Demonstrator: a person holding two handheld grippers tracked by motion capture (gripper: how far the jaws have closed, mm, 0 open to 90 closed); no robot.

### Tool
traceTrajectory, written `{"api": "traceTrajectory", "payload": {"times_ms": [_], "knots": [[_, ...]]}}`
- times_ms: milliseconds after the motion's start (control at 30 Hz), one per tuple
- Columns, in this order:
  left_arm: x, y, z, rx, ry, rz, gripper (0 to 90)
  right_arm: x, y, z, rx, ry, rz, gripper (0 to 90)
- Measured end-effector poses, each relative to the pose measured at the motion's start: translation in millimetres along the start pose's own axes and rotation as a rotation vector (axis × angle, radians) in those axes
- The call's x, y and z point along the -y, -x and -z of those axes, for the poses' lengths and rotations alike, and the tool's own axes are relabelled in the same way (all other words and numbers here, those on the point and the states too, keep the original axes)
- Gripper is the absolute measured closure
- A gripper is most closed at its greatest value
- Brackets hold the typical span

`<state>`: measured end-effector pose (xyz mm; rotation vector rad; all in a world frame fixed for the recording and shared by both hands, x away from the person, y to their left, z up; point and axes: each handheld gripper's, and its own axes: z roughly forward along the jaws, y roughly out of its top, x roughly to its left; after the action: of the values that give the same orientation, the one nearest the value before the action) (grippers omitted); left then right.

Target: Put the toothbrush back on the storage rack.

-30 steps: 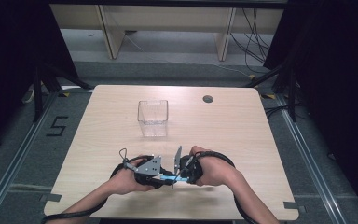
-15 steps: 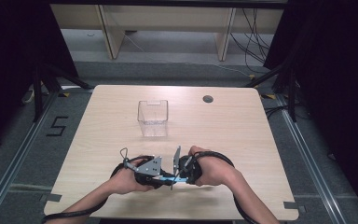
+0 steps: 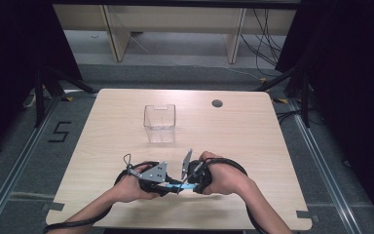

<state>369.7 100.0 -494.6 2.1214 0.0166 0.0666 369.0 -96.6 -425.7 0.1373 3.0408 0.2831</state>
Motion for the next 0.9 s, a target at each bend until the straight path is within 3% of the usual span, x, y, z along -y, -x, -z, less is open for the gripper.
{"api": "traceTrajectory", "payload": {"times_ms": [67,100,133,167,200,233,300,333,433,467,500,567,633,667,700,767,800,867,900], "knots": [[0.8,-0.9,1.4,-0.01,0.0,0.001,77.8,2.8,-2.1,4.4,0.009,0.01,-0.054,62.4],[1.4,-1.1,1.6,-0.013,0.005,0.005,77.8,5.3,1.2,5.8,0.027,0.06,-0.03,61.1],[1.9,-1.4,1.9,-0.017,0.005,0.007,77.8,7.2,-2.2,10.1,0.035,0.055,-0.088,60.0],[1.9,-1.4,1.9,-0.017,0.005,0.007,77.8,7.2,-2.2,10.1,0.035,0.055,-0.088,60.0],[2.3,-1.3,1.9,-0.022,0.012,0.013,77.8,10.1,-2.2,11.8,0.042,0.081,-0.099,58.9],[3.1,-2.3,3.2,-0.03,0.016,0.012,77.8,16.1,-4.4,14.9,0.045,0.147,-0.144,57.4],[3.4,-1.8,3.1,-0.032,0.025,0.024,77.8,20.1,-6.2,17.2,0.033,0.172,-0.165,56.5],[4.5,-3.1,5.1,-0.042,0.029,0.025,77.8,29.5,-9.1,19.8,0.065,0.228,-0.179,55.5],[5.5,-3.9,7.1,-0.054,0.033,0.036,77.8,45.5,-16.4,24.5,0.097,0.308,-0.246,53.2],[5.8,-3.8,7.3,-0.063,0.04,0.037,77.8,51.0,-17.6,24.6,0.109,0.345,-0.244,52.3],[5.8,-3.8,7.3,-0.063,0.04,0.037,77.8,51.0,-17.6,24.6,0.109,0.345,-0.244,52.3],[6.2,-4.8,8.9,-0.08,0.052,0.042,77.8,65.9,-29.2,23.6,0.148,0.425,-0.296,50.8],[6.5,-5.1,9.5,-0.093,0.058,0.046,77.8,69.2,-32.7,23.1,0.155,0.444,-0.311,50.6],[6.9,-6.0,10.7,-0.104,0.065,0.049,77.8,74.1,-36.0,21.1,0.163,0.476,-0.322,50.4],[7.8,-7.3,12.8,-0.119,0.09,0.062,77.8,82.5,-43.5,14.0,0.156,0.538,-0.362,49.6],[8.8,-8.0,15.5,-0.139,0.114,0.078,77.8,89.4,-50.9,3.1,0.154,0.59,-0.409,49.3],[9.1,-8.5,17.9,-0.15,0.117,0.085,77.8,91.3,-51.6,-0.9,0.168,0.608,-0.408,49.2],[10.1,-9.2,22.5,-0.176,0.149,0.104,77.8,94.6,-54.5,-12.7,0.146,0.656,-0.466,49.0],[10.1,-9.2,22.5,-0.176,0.149,0.104,77.8,94.6,-54.5,-12.7,0.146,0.656,-0.466,49.0]]}}
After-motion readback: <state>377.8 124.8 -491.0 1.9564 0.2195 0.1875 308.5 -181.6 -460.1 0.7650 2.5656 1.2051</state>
